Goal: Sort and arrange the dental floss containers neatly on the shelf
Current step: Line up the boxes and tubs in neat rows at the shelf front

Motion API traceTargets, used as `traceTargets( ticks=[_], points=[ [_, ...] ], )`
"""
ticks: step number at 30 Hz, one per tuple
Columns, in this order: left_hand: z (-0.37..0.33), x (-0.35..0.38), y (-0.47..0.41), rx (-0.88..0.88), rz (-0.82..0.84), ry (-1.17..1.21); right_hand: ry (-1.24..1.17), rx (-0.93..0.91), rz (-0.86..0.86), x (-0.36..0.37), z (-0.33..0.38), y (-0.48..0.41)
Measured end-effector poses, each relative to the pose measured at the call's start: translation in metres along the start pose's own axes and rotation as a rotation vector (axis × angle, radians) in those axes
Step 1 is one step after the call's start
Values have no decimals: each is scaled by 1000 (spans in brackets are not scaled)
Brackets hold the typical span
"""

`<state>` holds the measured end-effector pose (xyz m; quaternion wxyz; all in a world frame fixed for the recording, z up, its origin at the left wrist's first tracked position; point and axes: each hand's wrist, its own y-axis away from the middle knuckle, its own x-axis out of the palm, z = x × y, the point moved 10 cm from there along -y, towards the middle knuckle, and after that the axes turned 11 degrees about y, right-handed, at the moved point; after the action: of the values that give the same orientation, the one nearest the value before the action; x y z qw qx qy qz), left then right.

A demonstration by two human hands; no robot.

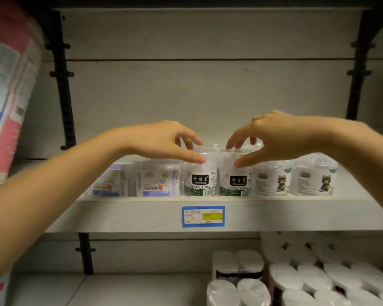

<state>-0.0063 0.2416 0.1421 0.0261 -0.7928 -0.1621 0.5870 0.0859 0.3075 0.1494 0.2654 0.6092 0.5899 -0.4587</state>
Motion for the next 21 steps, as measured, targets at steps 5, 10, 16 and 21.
traceTargets(
  ticks=[5, 10, 16, 21],
  points=[
    [-7, 2, -2, 41, 5, -1, 101, 32, 42, 4, 0, -2],
    [-6, 2, 0, 49, -5, 22, 184, 29, 61, 4, 1, -7],
    [-7, -3, 1, 31, 14, 8, 60, 3, 109, 1, -3, -3],
    [1, -40, -25, 14, -117, 45, -106, 85, 9, -26, -47, -23]
  ],
)
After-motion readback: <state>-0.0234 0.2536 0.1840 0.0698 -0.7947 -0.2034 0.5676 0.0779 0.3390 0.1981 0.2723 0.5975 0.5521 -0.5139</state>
